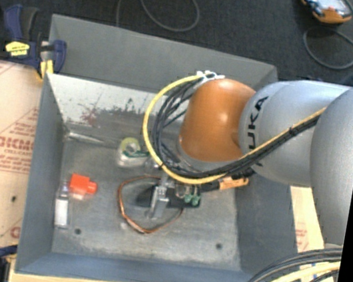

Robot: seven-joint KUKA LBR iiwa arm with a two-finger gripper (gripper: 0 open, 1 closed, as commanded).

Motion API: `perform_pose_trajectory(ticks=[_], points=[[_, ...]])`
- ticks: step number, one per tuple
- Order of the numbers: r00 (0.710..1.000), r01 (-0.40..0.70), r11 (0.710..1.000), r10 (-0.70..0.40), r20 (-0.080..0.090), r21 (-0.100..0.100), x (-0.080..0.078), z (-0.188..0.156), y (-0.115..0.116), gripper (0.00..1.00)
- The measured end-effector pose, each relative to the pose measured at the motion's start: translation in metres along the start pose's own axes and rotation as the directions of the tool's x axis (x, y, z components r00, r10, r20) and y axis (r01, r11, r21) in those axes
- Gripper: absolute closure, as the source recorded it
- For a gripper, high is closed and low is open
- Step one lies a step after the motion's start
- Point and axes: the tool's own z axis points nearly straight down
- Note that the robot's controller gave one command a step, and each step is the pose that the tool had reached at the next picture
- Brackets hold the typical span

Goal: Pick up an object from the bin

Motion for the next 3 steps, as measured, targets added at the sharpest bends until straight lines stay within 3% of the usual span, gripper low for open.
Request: perform_pose_trajectory(ticks=[1, 2, 3], points=[[1.0, -0.002, 1.0, 0.002, 0.008, -0.001, -0.002, -0.005, 0.0, 0.0], [0.962, 0.275, 0.962, -0.275, 0.0, -0.001, -0.014, 0.053, -0.026, 1.0], [0.962, 0.274, 0.962, -0.274, 0.0, -0.001, -0.014, 0.053, -0.026, 1.0]])
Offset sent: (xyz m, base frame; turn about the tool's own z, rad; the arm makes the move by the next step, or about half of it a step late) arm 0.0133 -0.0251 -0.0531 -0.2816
